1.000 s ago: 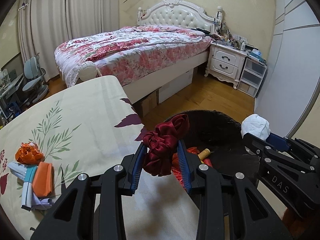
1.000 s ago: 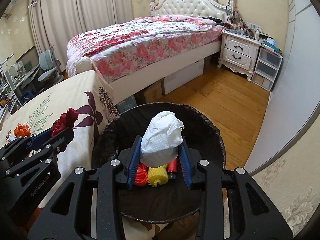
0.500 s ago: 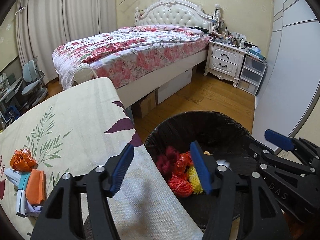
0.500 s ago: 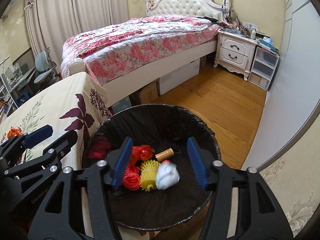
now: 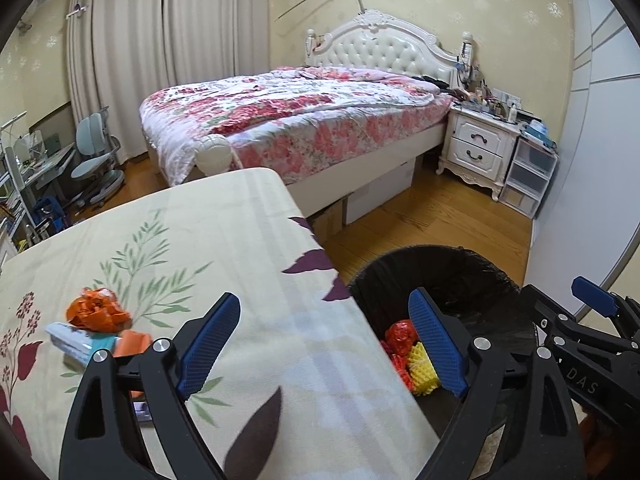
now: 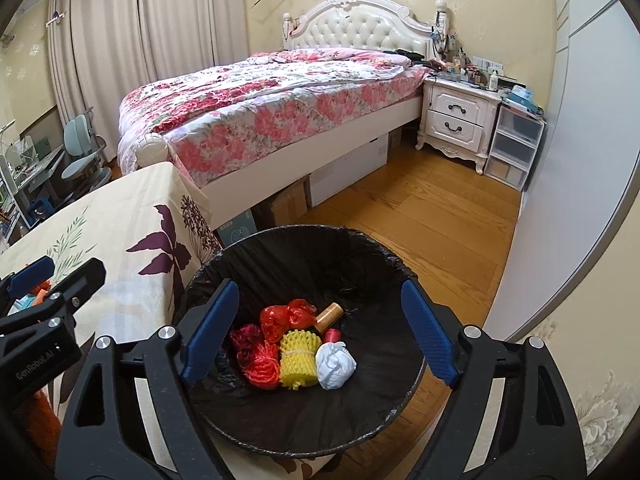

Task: Collect trash
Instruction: 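Move both open tools back toward the remaining trash on the bed cover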

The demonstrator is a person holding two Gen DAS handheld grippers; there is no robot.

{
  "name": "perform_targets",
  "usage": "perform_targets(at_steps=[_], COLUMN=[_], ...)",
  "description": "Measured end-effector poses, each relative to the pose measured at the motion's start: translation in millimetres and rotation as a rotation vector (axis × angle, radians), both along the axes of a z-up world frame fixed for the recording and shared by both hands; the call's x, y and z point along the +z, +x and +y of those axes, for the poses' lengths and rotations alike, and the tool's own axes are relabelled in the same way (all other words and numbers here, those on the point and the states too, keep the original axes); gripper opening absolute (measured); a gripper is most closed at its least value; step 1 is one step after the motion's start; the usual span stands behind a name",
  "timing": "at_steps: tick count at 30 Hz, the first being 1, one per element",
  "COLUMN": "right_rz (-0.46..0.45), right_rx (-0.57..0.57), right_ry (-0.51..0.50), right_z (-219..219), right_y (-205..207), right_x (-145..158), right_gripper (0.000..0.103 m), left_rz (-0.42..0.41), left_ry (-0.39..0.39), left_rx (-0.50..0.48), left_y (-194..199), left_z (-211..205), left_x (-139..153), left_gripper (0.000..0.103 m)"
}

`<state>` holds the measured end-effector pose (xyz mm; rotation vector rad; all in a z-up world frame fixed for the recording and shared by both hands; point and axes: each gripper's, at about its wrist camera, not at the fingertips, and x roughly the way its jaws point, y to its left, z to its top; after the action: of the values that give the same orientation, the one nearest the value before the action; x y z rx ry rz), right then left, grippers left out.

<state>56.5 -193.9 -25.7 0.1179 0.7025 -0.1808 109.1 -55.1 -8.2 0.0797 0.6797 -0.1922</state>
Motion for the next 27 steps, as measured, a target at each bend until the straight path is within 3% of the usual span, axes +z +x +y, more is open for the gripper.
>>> perform_targets(at_steps=[12, 27], right_rz=[-0.015, -0.002], right_rx=[0.064, 0.263], right_ry=[0.017, 0.018], right_z=[37.7, 133.7], right_y=[-3.9, 7.0], right_x=[9.3, 13.4], right_gripper=[0.084, 0.084], left_rz=[-0.009, 0.024], left_ry=[0.013, 0.023], left_rx=[0.12, 0.323], left_y=[-18.2, -32.1], left_z=[64.7, 179.0], left_x=[14.7, 7.7], left_gripper=[0.086, 0.086])
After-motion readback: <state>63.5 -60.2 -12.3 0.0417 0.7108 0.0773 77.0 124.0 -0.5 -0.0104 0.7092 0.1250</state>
